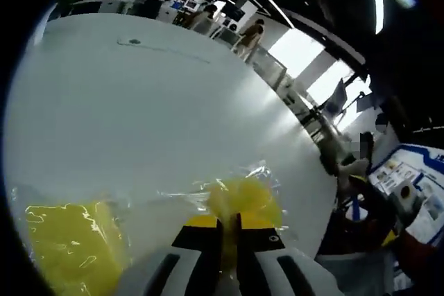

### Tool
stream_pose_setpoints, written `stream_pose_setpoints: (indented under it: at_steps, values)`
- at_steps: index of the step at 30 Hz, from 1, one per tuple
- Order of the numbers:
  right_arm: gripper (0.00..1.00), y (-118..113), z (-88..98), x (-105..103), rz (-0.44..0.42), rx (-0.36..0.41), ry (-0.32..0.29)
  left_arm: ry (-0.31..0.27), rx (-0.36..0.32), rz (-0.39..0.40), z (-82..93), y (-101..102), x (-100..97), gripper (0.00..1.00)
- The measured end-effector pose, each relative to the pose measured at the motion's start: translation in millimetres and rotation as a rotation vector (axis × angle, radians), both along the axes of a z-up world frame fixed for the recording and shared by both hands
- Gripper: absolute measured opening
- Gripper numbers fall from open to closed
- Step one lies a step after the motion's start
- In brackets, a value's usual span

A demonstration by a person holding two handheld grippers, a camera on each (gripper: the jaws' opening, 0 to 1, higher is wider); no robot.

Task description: Compare the silicone blocks by pressing each to a similar depth, holding the contact briefly, and releasing to observe deformation and rebound differences across the visible hardness samples.

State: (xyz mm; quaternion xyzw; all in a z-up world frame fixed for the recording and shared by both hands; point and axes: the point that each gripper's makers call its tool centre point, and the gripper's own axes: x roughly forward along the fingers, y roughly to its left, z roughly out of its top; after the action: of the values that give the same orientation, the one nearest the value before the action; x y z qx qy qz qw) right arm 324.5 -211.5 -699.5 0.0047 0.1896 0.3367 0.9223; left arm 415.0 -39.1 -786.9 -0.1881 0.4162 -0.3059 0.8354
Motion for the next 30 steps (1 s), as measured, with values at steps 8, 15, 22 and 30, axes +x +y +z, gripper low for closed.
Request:
stream_pose_setpoints:
  at_steps: [8, 15, 22, 30]
  values:
    - [0.96, 4, 3.7, 0, 0.004, 0.001, -0.011, -0.093, 0.053, -0.008, 7.1, 6, 1.2, 0.15]
    - [0.96, 12, 9.7, 5, 0.011, 0.011, -0.017, -0.290, 0.081, -0.041, 38.8, 20, 7.1, 0.51]
    - [0.96, 20, 16.7, 10, 0.028, 0.013, -0.029, -0.553, 0.103, -0.052, 84.6, 42, 17.0, 0.98]
    - [0.96, 33, 23.1, 17, 0.043, 0.002, -0.050, -0.591, 0.052, -0.039, 111.8, 81, 5.7, 1.00]
